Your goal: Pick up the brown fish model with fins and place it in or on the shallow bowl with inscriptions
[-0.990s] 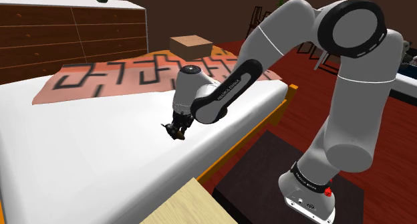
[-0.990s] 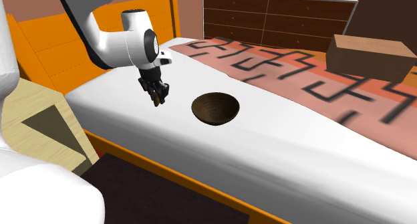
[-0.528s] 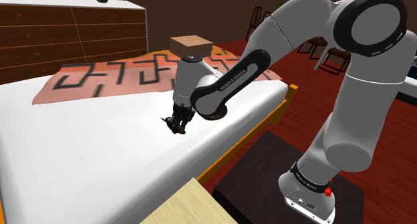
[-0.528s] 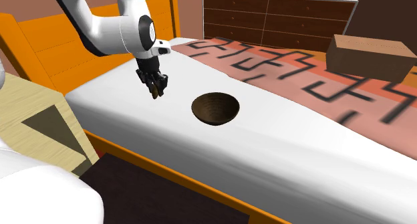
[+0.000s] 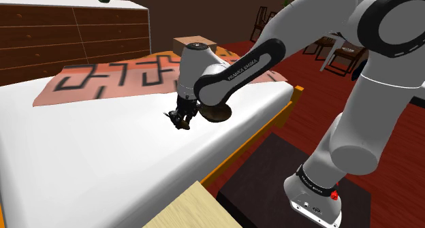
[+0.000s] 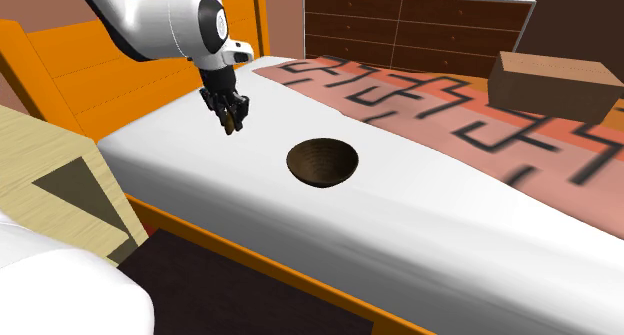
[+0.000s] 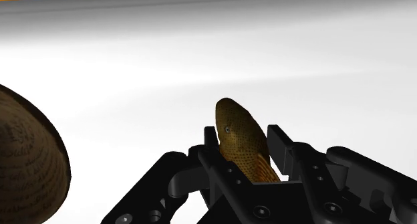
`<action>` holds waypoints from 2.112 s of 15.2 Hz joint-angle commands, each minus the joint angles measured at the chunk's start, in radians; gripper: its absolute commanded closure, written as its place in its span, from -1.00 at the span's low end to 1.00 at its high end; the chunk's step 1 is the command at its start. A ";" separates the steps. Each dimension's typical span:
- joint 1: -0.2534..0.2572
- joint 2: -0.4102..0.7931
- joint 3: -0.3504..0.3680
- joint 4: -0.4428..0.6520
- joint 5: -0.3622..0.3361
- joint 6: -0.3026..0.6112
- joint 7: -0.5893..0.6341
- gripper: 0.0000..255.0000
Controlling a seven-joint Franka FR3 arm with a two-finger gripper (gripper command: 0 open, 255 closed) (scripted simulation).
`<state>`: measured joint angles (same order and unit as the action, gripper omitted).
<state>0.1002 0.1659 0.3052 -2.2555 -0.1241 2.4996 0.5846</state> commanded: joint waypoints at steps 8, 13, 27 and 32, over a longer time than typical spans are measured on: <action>-0.021 -0.086 0.001 0.006 0.053 -0.086 -0.060 1.00; -0.088 -0.148 -0.050 -0.076 0.098 -0.060 -0.209 1.00; -0.268 -0.197 -0.244 -0.149 0.161 -0.037 -0.630 1.00; -0.268 -0.146 -0.243 -0.168 0.160 0.033 -0.630 1.00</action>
<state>-0.1675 0.0065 0.0623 -2.4230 0.0360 2.5181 -0.0440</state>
